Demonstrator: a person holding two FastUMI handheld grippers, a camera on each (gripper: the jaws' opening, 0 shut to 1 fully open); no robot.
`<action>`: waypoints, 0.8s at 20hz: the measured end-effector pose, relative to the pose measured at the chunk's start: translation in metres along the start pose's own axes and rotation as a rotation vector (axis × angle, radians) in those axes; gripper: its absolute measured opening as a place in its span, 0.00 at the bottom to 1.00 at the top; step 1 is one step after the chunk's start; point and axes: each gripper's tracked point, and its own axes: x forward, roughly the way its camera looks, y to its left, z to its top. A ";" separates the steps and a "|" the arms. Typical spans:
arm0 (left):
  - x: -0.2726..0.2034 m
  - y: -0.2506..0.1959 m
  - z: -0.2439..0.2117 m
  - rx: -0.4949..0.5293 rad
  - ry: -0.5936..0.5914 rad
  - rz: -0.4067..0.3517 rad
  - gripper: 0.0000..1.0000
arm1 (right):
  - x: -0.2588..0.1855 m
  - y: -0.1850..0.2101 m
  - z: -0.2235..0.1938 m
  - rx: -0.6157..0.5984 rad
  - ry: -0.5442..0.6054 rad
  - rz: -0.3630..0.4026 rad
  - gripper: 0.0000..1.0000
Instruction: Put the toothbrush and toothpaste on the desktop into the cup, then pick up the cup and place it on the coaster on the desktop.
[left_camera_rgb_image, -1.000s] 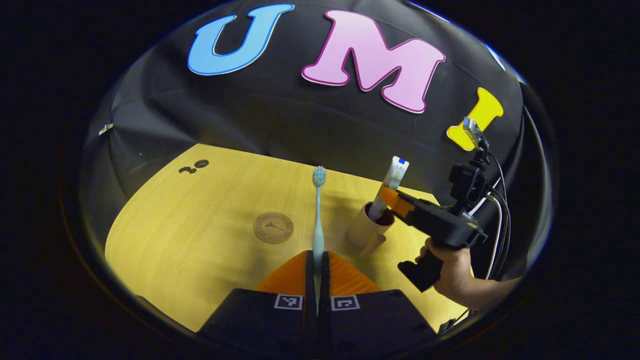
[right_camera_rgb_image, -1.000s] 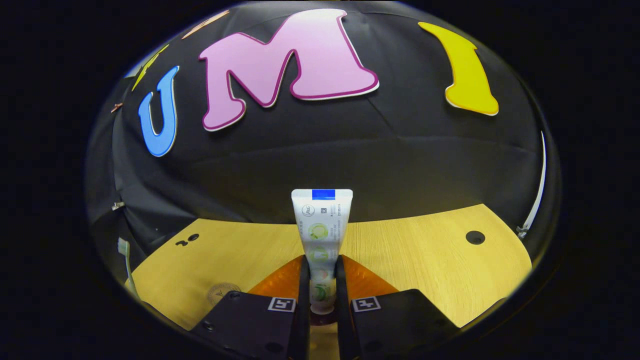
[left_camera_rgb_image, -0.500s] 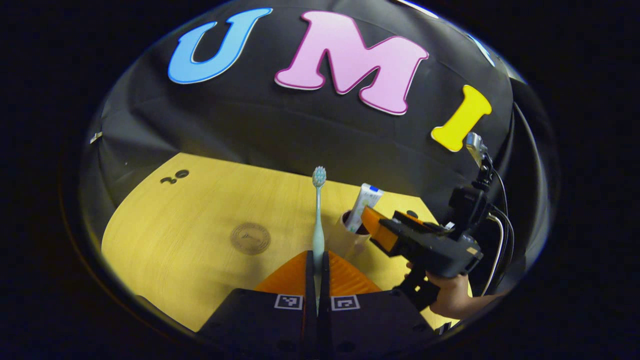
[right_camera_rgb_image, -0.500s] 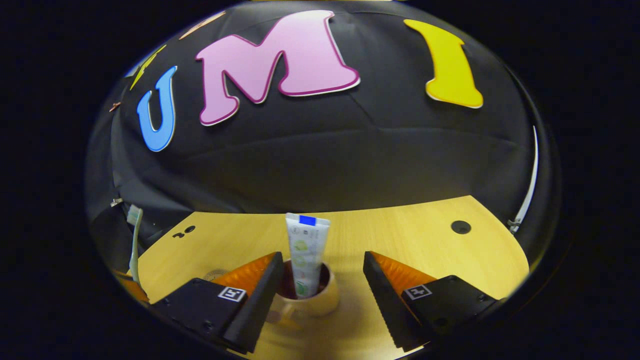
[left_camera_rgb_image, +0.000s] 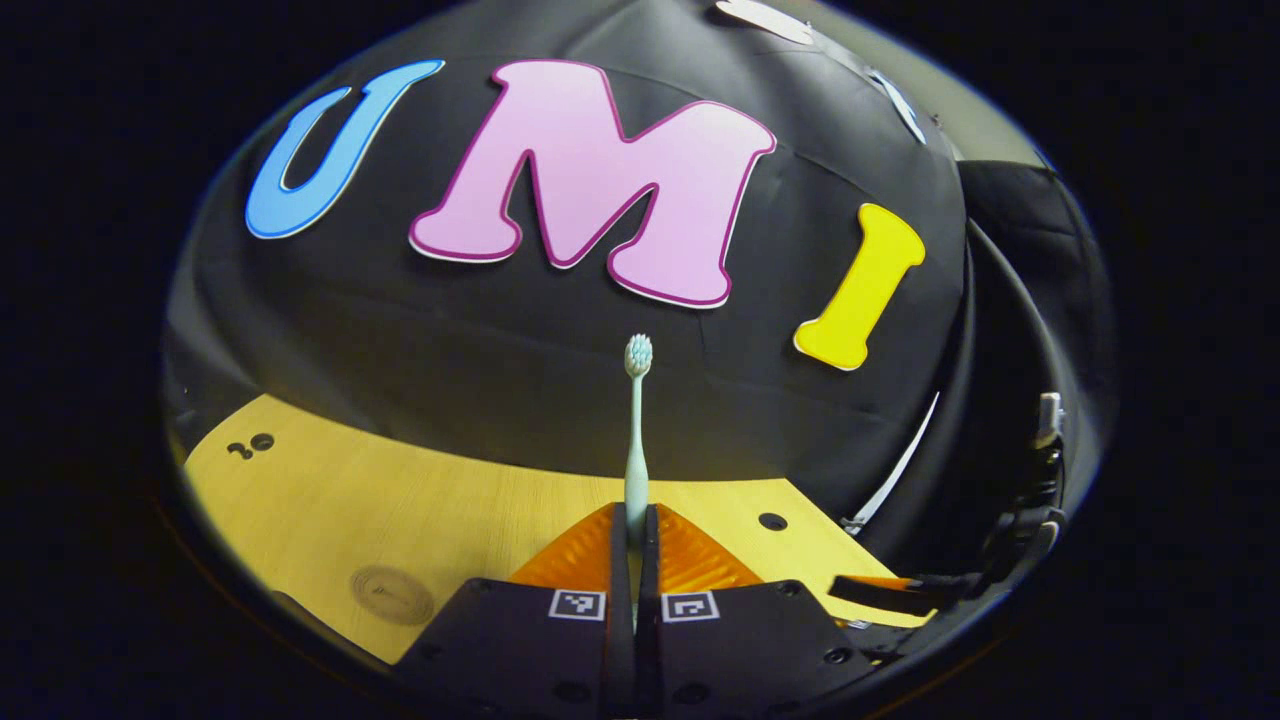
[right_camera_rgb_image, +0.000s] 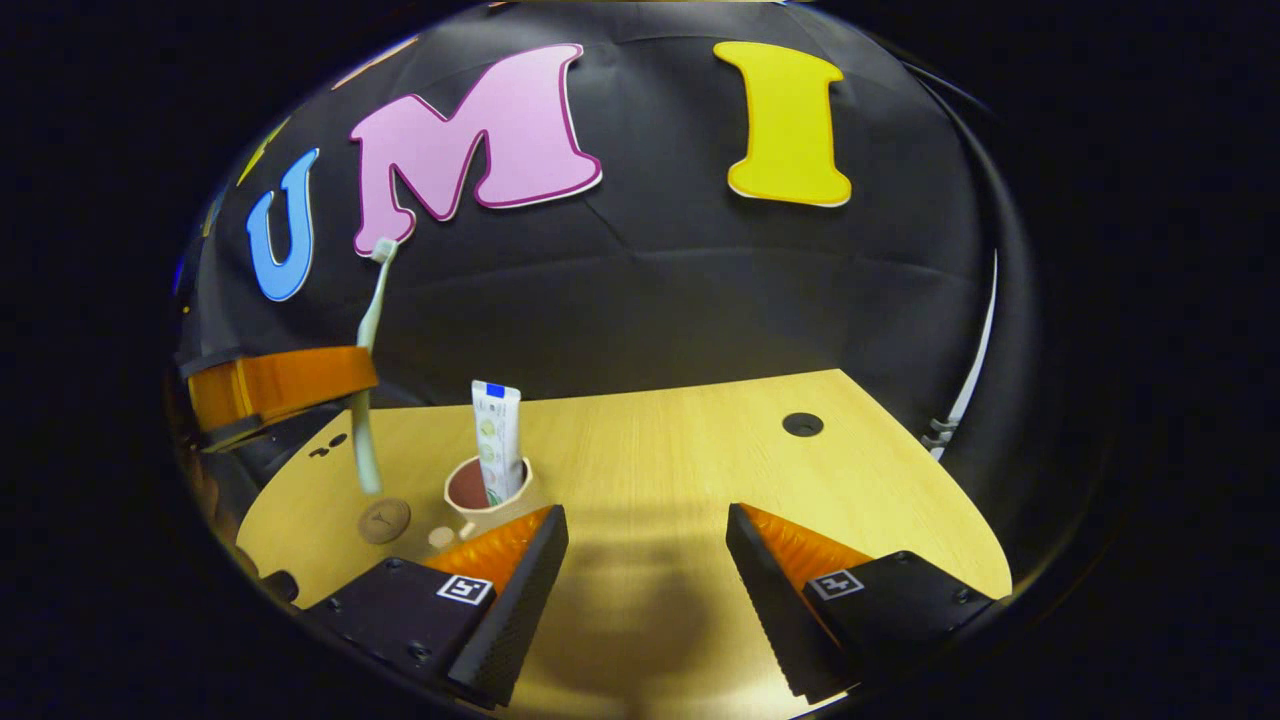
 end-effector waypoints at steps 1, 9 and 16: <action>0.009 -0.003 -0.001 -0.003 -0.024 -0.015 0.06 | -0.003 -0.003 -0.004 0.000 0.011 -0.001 0.98; 0.048 0.001 -0.051 0.075 -0.021 0.010 0.06 | -0.008 0.004 -0.030 0.016 0.073 0.029 0.98; 0.046 0.009 -0.069 0.132 -0.002 0.040 0.32 | -0.008 0.007 -0.038 0.018 0.096 0.046 0.98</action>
